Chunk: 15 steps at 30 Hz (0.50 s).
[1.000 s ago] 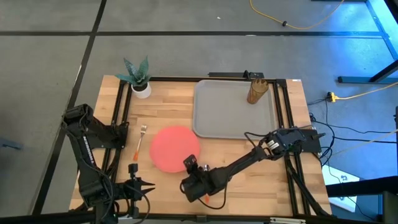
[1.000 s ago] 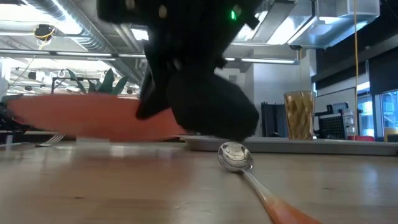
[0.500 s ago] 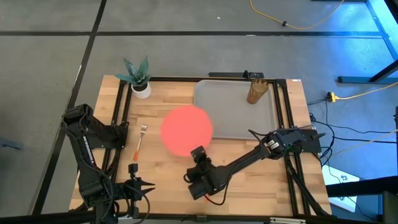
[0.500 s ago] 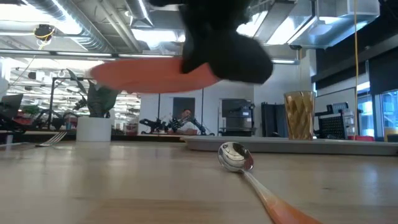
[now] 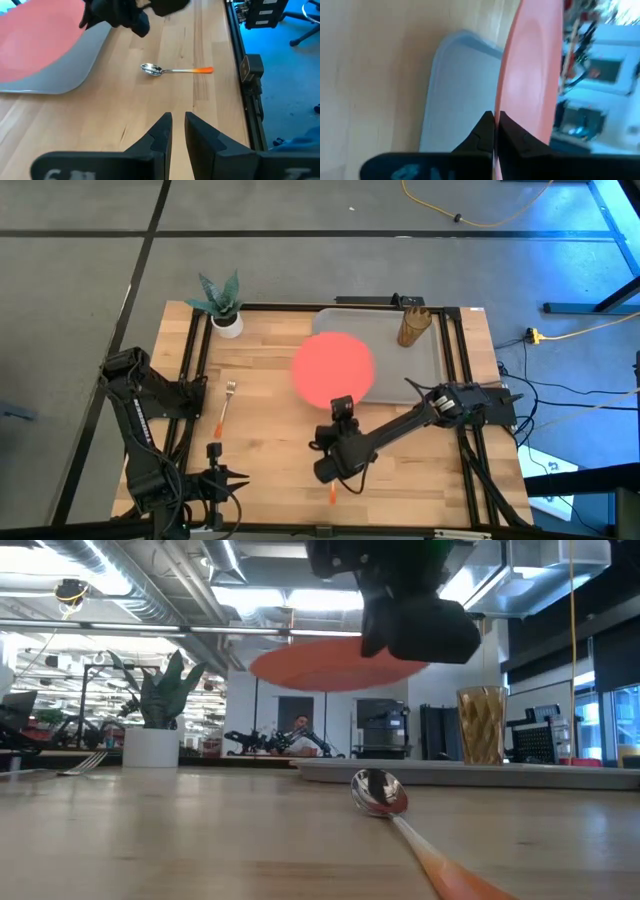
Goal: Pick and place plate/cup/fork/spoon on tray
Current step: Put the pink plate on the gray serving tray to the bottom left of the orange glass
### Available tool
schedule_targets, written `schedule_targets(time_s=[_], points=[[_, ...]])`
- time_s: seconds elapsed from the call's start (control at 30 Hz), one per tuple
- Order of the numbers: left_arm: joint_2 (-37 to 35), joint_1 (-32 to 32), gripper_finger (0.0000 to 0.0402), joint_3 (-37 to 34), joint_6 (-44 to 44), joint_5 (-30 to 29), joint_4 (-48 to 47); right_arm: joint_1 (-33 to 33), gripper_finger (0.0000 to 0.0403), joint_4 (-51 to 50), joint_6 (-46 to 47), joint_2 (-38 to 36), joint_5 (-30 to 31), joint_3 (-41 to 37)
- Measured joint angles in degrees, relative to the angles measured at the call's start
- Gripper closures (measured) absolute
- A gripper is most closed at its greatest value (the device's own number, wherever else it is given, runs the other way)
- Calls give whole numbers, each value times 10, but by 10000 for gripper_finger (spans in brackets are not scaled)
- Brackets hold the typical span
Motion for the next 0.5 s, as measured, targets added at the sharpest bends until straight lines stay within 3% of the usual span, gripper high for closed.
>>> schedule_targets(time_s=[0.33,0.5], points=[[0,1,357,0,0,0,-4,-44,397,23,107,-109,-22,-174],[0,10,357,0,2,0,-4,-65,397,133,107,-177,-56,-294]])
